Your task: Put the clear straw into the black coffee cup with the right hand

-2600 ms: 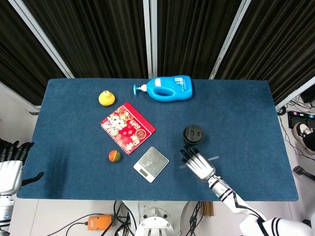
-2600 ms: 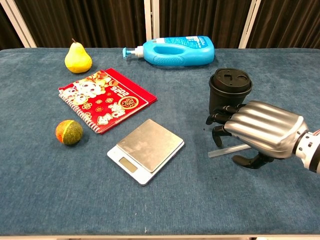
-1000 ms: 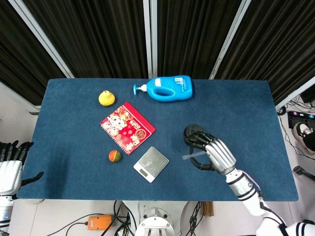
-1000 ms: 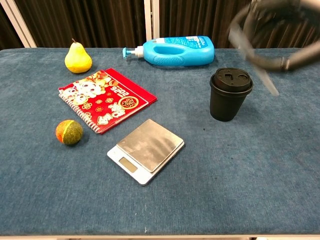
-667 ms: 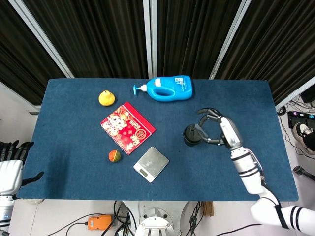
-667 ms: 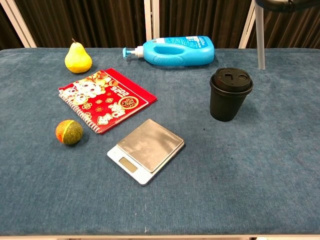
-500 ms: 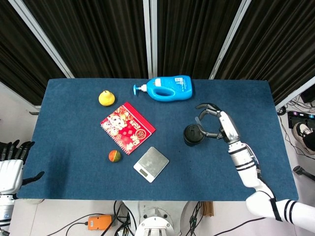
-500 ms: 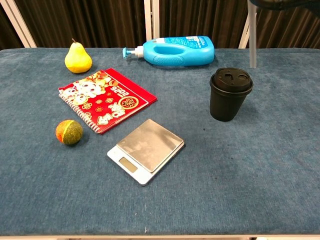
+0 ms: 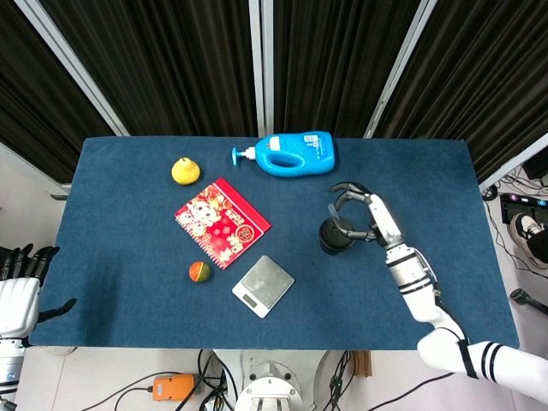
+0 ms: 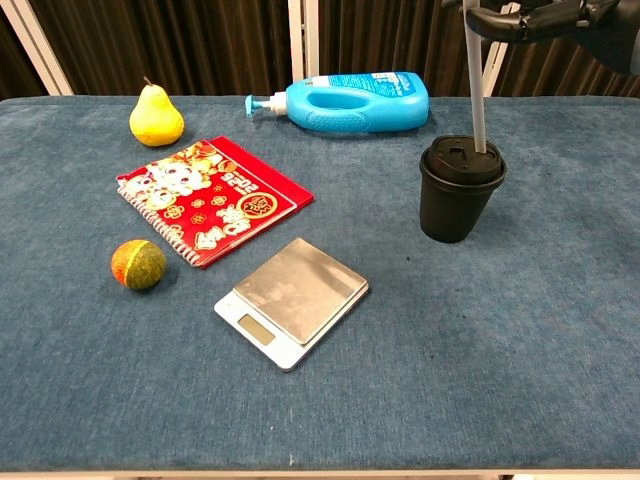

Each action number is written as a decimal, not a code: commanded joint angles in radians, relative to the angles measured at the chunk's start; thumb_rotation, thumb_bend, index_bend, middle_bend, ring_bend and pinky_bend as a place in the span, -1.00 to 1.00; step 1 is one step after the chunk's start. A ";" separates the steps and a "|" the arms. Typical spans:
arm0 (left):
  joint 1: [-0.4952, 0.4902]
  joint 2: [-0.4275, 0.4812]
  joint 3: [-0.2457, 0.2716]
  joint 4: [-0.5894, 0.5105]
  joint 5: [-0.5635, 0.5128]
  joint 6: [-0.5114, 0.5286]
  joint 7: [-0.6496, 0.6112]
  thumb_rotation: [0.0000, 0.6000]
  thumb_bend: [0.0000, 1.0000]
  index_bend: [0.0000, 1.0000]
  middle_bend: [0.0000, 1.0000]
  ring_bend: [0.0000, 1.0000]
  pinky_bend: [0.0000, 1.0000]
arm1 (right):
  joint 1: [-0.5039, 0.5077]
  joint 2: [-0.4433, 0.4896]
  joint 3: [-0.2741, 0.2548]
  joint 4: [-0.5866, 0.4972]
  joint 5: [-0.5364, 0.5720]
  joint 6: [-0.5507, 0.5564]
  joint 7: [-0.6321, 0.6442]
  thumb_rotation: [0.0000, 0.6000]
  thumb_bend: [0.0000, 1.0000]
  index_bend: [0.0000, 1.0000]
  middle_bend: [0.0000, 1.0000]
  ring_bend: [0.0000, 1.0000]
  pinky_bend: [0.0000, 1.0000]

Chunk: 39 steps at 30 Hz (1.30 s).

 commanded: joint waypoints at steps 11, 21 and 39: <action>-0.004 -0.006 0.000 0.007 -0.001 -0.007 -0.002 1.00 -0.90 -0.74 -0.73 -0.93 -1.00 | 0.004 -0.029 0.004 0.050 0.022 -0.022 0.040 1.00 0.25 0.42 -0.25 -0.44 -0.32; -0.011 -0.011 -0.002 0.013 -0.007 -0.021 -0.004 1.00 -0.90 -0.74 -0.73 -0.93 -1.00 | -0.020 -0.084 -0.018 0.159 -0.022 0.015 0.186 1.00 0.25 0.39 -0.25 -0.44 -0.41; -0.018 -0.018 -0.002 0.013 -0.009 -0.028 0.000 1.00 -0.90 -0.74 -0.73 -0.93 -1.00 | -0.045 -0.150 -0.079 0.310 -0.093 0.042 0.363 1.00 0.25 0.09 -0.27 -0.61 -0.60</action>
